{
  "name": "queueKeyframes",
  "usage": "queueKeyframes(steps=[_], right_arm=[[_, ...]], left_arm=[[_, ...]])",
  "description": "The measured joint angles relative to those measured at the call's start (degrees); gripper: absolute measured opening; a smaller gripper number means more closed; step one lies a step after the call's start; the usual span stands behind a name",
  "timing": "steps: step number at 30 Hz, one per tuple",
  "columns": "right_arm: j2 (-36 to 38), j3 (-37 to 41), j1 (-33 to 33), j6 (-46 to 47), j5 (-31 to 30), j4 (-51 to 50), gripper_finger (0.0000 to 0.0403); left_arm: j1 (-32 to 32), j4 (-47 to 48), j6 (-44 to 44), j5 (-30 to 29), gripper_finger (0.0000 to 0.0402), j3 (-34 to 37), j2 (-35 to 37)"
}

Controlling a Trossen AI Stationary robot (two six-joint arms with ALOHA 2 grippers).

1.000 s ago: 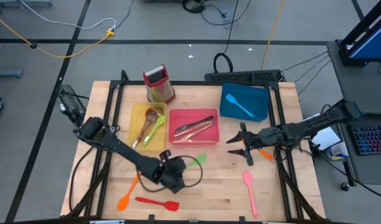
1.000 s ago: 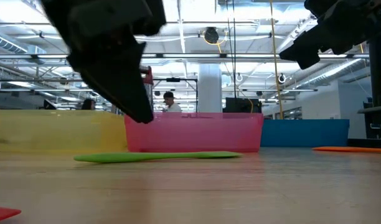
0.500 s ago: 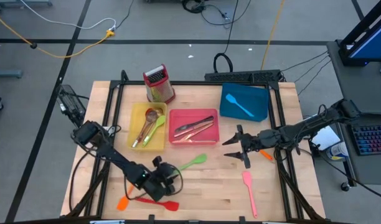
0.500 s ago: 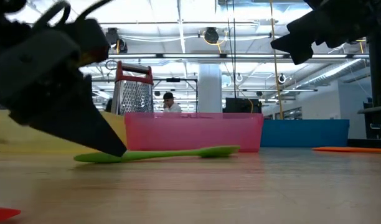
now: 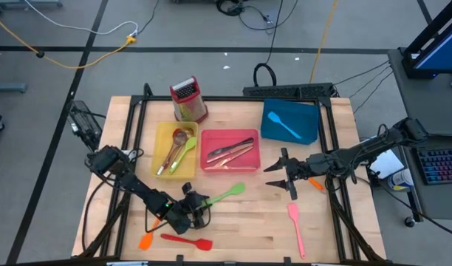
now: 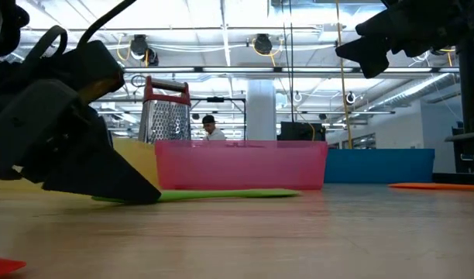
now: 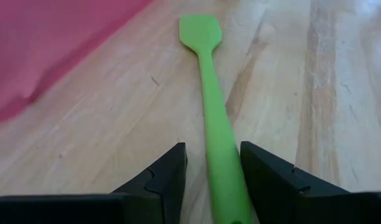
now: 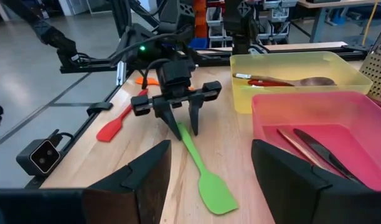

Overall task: Pick & Place Kitchen Items
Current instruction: Put the green spatula into the blue bin

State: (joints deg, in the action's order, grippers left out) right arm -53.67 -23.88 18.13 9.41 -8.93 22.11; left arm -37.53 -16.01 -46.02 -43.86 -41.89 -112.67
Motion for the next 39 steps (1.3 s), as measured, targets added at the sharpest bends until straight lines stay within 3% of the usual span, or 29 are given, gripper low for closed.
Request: queueKeyframes(steps=[4,11,19,25,33,39], right_arm=[[0.0,0.0,0.0,0.0,0.0,0.0,0.0215],[0.0,0.0,0.0,-0.4,0.0,-0.1,0.0214],[-1.4,0.0,0.0,-2.6,0.0,-0.2,0.0213],[-8.6,0.0,0.8,-4.5,0.1,0.3,0.0212],[-23.0,0.0,4.7,-16.4,0.1,11.3,0.0212],[-32.7,0.0,5.6,-24.5,-0.1,19.5,0.0212]], left_arm=[[-0.6,-4.0,-3.4,-3.6,0.0143,-0.1,-5.1],[-3.4,-5.9,-7.7,-9.8,0.0056,-0.1,-8.4],[-2.8,-8.2,-5.4,-9.2,0.0056,0.3,-7.5],[-1.3,-17.0,4.9,-8.3,0.0056,-0.5,-7.5],[0.1,-18.8,6.7,-5.0,0.0056,-2.4,-7.6],[1.8,-27.7,8.3,2.0,0.0056,-2.8,-7.7]])
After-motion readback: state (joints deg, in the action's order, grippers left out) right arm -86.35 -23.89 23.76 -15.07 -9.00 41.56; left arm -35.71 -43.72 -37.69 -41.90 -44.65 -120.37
